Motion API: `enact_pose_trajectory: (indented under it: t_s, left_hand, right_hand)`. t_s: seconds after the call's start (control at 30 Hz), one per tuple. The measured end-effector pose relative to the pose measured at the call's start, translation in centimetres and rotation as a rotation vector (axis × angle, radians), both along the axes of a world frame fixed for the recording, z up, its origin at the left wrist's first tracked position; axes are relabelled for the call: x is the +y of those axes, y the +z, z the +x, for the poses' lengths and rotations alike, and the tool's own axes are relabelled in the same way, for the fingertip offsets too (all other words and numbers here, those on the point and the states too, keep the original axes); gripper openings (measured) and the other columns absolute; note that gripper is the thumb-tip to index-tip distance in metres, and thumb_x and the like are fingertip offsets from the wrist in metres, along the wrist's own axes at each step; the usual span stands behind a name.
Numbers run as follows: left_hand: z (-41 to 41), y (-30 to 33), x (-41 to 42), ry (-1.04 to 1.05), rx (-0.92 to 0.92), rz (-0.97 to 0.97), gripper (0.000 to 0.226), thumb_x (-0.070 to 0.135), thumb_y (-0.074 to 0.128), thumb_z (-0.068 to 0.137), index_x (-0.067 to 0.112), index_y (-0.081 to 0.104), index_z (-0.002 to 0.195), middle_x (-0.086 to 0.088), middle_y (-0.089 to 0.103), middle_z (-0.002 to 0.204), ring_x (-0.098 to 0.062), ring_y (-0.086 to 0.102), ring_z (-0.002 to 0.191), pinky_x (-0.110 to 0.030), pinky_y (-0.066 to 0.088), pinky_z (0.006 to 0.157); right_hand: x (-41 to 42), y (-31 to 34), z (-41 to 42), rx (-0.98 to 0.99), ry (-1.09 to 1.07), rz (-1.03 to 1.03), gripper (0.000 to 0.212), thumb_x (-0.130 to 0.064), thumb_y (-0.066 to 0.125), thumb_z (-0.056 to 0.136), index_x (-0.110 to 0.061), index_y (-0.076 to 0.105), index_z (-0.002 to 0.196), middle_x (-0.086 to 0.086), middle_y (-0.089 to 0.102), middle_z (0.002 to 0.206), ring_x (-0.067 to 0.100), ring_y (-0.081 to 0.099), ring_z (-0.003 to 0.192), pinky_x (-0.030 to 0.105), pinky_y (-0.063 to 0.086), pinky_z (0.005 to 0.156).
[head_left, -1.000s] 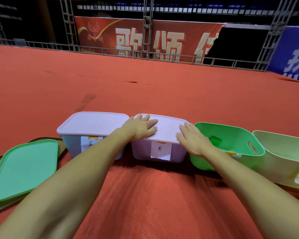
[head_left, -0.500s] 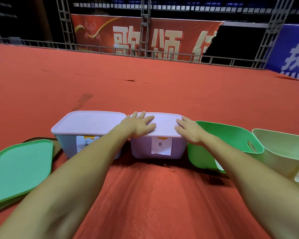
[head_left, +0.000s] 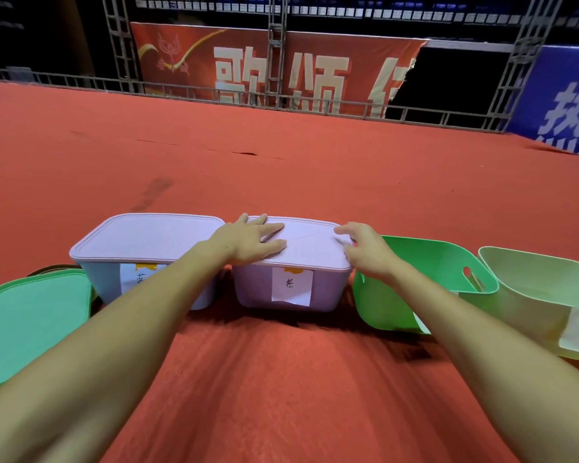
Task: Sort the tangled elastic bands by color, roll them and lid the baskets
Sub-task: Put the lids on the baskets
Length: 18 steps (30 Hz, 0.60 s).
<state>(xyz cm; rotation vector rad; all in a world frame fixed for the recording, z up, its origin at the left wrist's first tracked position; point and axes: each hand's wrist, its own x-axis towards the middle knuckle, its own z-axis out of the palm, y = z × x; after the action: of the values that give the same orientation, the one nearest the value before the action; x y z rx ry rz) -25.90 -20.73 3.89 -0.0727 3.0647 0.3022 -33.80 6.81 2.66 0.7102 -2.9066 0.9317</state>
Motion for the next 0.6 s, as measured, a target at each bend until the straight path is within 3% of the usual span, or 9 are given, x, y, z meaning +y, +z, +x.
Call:
enact_pose_trajectory:
  t_s: [0.1,0.2,0.3,0.37,0.43,0.6]
  left_hand:
    - [-0.2,-0.4,0.2,0.018,0.004,0.084,0.069,0.075,0.039,0.1,0.053,0.025,0.164,0.009,0.006,0.179,-0.033,-0.002,0.166,-0.065,0.017,0.126]
    - [-0.1,-0.3,0.5,0.01,0.04,0.151,0.067,0.071,0.045,0.101,0.046,0.036,0.162,0.001,0.014,0.179,-0.034,0.004,0.165,-0.062,0.018,0.127]
    - [0.0,-0.8,0.2,0.016,0.179,0.181,0.051,0.067,0.048,0.097,0.04,0.06,0.138,-0.008,0.031,0.173,-0.034,0.022,0.16,-0.056,0.034,0.119]
    - [-0.1,-1.4,-0.3,0.022,0.264,0.218,0.052,0.072,0.044,0.087,0.043,0.064,0.125,-0.007,0.039,0.17,-0.032,0.025,0.16,-0.056,0.038,0.118]
    - [0.0,-1.5,-0.2,0.021,0.273,0.249,0.056,0.07,0.047,0.087,0.042,0.064,0.132,-0.006,0.04,0.17,-0.03,0.024,0.162,-0.056,0.035,0.121]
    - [1.0,-0.4,1.0,0.004,0.24,0.226,0.04,0.044,0.057,0.106,0.021,0.065,0.138,-0.014,0.044,0.165,-0.035,0.028,0.158,-0.042,0.029,0.119]
  right_hand:
    - [-0.2,0.0,-0.3,0.016,-0.026,0.103,0.052,0.0,0.051,0.096,-0.011,0.057,0.147,0.018,0.041,0.162,0.027,0.033,0.155,0.039,0.029,0.125]
    - [-0.4,0.9,-0.1,0.009,-0.054,0.118,0.056,0.006,0.05,0.093,-0.006,0.056,0.147,0.018,0.047,0.157,0.03,0.039,0.151,0.035,0.032,0.118]
    - [-0.8,1.8,0.3,0.002,-0.093,0.01,0.059,0.009,0.05,0.09,-0.009,0.06,0.145,0.014,0.054,0.155,0.031,0.046,0.147,0.032,0.038,0.111]
    - [-1.0,1.7,1.0,0.008,-0.073,-0.018,0.06,0.009,0.048,0.09,-0.011,0.061,0.145,0.013,0.053,0.157,0.03,0.044,0.149,0.031,0.037,0.112]
    - [-1.0,1.5,1.8,0.032,-0.044,-0.017,0.063,0.011,0.043,0.089,-0.011,0.061,0.146,0.014,0.049,0.16,0.03,0.04,0.152,0.031,0.034,0.115]
    - [-0.7,1.4,3.3,0.088,-0.062,-0.073,0.062,0.012,0.042,0.087,-0.01,0.065,0.141,0.012,0.055,0.155,0.03,0.046,0.147,0.029,0.037,0.109]
